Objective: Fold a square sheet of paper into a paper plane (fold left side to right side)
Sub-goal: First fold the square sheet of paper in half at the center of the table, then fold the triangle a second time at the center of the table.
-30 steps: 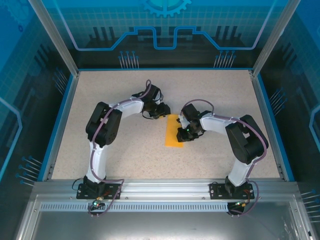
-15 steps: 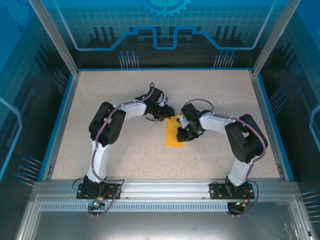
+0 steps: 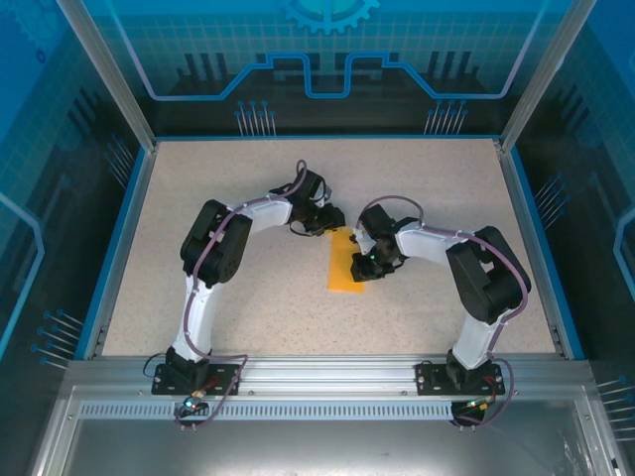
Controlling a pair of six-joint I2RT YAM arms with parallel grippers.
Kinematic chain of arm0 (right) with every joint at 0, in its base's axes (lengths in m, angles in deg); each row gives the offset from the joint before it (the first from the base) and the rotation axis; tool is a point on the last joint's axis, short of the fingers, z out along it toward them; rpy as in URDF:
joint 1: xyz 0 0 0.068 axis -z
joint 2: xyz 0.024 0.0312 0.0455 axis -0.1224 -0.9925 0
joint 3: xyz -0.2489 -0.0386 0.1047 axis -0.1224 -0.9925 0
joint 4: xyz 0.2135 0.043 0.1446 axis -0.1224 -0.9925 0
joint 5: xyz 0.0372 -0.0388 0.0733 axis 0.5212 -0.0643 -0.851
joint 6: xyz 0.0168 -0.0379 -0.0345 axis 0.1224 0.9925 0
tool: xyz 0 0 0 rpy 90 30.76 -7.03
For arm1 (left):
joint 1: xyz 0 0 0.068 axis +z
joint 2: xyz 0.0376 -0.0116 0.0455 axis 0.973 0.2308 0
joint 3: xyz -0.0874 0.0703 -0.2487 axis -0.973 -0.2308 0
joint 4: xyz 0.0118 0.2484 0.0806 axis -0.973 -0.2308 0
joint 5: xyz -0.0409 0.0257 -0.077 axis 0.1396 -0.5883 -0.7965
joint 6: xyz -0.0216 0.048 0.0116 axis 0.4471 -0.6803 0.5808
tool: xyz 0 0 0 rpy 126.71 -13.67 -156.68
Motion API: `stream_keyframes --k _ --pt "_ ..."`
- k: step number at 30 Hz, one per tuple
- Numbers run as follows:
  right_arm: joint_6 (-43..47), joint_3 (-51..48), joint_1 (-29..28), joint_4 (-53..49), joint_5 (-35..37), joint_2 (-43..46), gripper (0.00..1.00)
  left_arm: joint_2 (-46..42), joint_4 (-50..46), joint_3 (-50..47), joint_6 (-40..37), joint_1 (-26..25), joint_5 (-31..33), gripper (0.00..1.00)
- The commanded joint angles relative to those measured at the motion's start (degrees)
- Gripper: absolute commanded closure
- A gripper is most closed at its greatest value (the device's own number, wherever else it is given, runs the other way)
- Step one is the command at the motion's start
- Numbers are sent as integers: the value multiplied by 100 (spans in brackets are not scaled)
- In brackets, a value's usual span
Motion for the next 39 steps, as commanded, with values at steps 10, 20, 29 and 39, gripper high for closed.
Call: stream_keyframes --k 10,20,29,39 --pt "153 -195 85 -18 -330 612 77 -1069 -38 -474 -369 329 276 61" --pt "-219 -295 662 620 -497 1347 44 -1835 837 -1855 218 -94 -469 60" --pt "-565 -677 919 987 -951 1387 36 -948 694 -1269 259 -294 -468 62" --pt "-591 -320 962 634 -1223 808 35 -966 712 -1790 332 -351 -301 62"
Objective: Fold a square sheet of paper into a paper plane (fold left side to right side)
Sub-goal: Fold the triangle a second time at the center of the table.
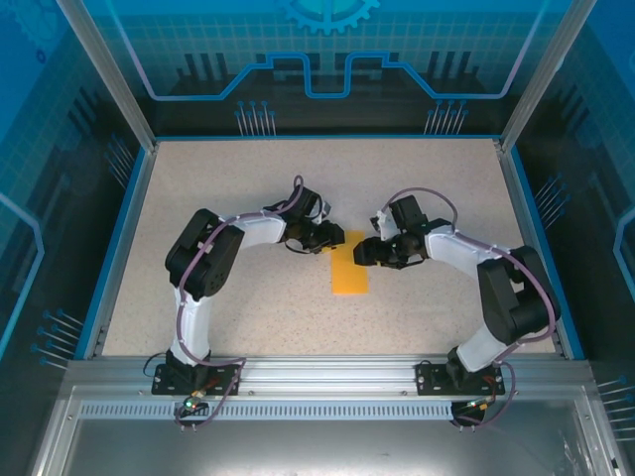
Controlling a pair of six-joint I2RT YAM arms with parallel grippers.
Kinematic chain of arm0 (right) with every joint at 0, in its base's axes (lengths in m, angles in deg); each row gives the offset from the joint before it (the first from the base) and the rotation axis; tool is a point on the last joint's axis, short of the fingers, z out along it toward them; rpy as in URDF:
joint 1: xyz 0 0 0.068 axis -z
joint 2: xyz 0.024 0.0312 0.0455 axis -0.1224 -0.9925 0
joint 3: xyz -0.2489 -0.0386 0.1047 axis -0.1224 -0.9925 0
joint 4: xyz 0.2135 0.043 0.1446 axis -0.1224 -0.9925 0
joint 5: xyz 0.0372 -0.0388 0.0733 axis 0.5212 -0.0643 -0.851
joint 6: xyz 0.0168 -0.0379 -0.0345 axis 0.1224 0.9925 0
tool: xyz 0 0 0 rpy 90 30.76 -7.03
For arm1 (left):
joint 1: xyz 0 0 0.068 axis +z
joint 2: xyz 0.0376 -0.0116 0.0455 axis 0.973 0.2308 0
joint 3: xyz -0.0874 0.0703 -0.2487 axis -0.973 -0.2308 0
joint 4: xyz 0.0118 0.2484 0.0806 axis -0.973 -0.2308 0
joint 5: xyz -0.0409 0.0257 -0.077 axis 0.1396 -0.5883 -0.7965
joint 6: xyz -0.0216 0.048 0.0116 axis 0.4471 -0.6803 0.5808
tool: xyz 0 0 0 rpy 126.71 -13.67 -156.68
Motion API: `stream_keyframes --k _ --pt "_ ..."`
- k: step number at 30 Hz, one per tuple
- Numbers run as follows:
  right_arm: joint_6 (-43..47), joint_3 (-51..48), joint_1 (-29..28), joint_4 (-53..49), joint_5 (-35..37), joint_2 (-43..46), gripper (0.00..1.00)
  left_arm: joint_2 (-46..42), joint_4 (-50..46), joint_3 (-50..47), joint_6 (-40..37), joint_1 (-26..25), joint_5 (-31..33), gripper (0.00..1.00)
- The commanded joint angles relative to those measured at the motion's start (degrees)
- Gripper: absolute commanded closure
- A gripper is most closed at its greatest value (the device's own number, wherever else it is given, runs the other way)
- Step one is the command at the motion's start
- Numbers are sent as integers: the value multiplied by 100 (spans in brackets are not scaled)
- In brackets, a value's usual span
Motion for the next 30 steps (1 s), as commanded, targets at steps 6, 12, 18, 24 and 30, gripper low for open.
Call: stream_keyframes --k 6,12,18,24,30 --pt "-61 547 78 -486 -87 -595 38 -134 16 -430 99 -57 143 63" --pt "-93 756 50 -652 -68 -864 38 -146 69 -495 116 -69 146 63" --pt "-167 855 -24 -739 -185 -1065 40 -144 82 -494 125 -72 130 63" --pt "-307 833 -47 -622 -425 -1097 44 -199 121 -506 125 -77 114 63" --pt "-275 863 -29 -791 -197 -1094 43 -251 124 -519 112 -71 127 63"
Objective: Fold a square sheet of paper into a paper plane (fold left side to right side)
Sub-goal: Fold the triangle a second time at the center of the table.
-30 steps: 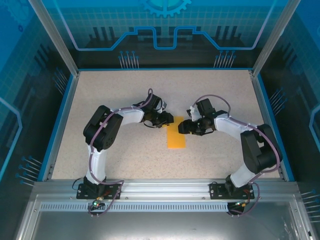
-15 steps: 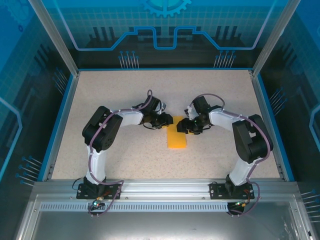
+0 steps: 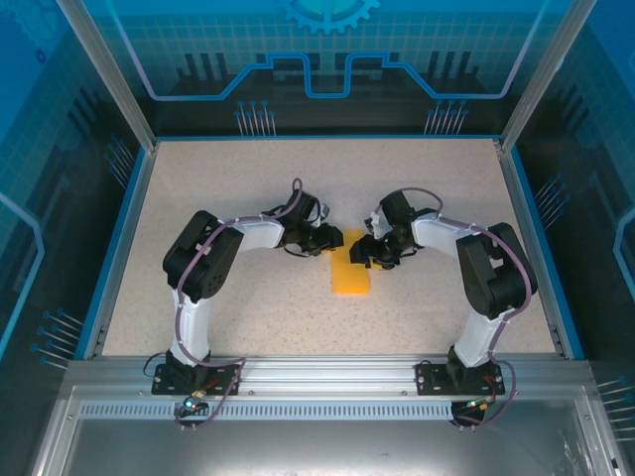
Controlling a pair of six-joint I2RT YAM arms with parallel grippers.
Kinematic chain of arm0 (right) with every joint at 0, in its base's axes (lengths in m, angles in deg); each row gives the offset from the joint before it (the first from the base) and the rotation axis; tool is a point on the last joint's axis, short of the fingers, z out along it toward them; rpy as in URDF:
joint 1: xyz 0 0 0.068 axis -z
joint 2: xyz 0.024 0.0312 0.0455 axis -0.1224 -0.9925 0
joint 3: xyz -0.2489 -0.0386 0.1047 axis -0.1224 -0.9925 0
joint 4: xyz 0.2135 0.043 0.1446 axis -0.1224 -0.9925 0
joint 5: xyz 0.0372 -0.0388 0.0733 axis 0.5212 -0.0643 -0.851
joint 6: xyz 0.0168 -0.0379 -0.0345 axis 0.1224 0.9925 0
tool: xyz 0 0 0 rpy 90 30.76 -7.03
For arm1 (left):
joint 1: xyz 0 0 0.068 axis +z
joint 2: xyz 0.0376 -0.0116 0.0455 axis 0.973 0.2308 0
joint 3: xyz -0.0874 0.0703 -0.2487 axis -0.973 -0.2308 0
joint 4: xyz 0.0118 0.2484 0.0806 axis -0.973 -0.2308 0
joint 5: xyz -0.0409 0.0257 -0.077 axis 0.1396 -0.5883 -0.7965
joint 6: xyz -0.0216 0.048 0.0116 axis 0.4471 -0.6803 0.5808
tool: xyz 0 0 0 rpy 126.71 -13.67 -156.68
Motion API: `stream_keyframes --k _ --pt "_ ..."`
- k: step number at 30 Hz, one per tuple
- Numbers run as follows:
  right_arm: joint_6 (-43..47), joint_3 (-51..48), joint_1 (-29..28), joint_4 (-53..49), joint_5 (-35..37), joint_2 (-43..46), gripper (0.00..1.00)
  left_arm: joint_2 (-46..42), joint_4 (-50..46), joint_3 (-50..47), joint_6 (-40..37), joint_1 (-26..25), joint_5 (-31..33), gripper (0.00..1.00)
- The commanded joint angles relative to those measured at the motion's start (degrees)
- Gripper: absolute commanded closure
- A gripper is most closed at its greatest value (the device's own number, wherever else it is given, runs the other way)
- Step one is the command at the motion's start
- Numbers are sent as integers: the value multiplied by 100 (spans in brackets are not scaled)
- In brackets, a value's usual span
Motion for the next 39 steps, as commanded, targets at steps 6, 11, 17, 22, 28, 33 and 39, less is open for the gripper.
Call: stream_keyframes --k 6,11,17,22,28,33,39 --pt "18 120 23 -369 353 32 41 -90 -288 -178 103 -57 73 63" --pt "-21 110 -30 -263 149 -86 41 -93 -284 -184 112 -52 71 63" --pt "-150 93 -67 -46 -240 -155 43 -133 -257 -193 108 -59 55 63" --pt "-219 127 -67 27 -377 -124 44 -271 -213 -193 88 -52 18 62" --pt "-358 114 21 193 -615 11 46 -957 -64 -381 -166 -43 181 51" --pt "-414 221 91 234 -806 -51 49 -2071 413 -1189 -544 -66 411 44" --pt "-380 526 190 79 -884 -145 52 -3347 158 -2115 -1342 -761 1096 36"
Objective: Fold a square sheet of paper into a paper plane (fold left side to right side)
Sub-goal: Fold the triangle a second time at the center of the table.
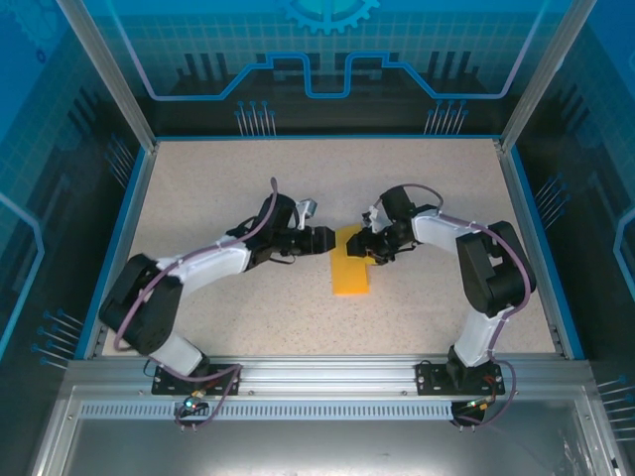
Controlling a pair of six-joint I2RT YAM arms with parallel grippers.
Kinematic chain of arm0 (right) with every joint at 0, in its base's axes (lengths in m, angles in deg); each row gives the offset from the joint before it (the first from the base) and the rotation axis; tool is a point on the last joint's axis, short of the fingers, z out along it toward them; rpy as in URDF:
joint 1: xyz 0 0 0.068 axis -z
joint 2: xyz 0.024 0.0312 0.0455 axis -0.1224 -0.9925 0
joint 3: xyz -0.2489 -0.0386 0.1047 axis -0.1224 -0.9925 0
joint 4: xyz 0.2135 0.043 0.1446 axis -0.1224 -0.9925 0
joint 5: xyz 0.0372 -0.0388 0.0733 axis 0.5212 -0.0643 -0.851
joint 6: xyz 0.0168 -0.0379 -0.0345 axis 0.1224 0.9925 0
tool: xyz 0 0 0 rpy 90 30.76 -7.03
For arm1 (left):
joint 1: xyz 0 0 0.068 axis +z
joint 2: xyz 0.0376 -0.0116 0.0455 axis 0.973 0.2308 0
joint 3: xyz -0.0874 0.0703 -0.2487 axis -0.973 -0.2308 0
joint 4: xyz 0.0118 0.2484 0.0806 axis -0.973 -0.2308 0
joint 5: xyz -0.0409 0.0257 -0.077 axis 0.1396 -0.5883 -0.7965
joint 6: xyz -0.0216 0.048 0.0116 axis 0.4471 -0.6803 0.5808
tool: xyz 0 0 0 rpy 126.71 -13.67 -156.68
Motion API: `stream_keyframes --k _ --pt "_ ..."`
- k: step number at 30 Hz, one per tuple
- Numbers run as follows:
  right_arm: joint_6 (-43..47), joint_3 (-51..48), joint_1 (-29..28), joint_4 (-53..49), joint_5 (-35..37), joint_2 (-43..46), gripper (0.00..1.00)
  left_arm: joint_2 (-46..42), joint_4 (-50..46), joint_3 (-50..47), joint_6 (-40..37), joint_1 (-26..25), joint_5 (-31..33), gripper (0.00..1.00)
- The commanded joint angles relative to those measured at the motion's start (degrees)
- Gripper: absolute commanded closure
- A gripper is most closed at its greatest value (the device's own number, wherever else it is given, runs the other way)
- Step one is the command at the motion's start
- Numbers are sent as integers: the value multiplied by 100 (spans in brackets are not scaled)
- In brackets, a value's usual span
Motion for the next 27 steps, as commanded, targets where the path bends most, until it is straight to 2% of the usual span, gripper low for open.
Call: stream_keyframes --k 1,6,11,18,27 --pt "-26 306 125 -141 -244 -84 52 -493 -200 -370 -725 -549 588 34" --pt "7 628 141 -314 -292 -185 52 -921 -506 -573 -935 -1433 1266 29" --pt "-17 808 141 -380 -301 -292 53 -640 -650 -445 -938 -2054 1853 25" --pt "-17 919 147 -495 -253 -324 53 383 -1199 433 -1091 -2556 2494 23" --pt "-63 898 114 -500 -206 -302 53 1328 -2082 1349 -1074 -2913 3779 21"
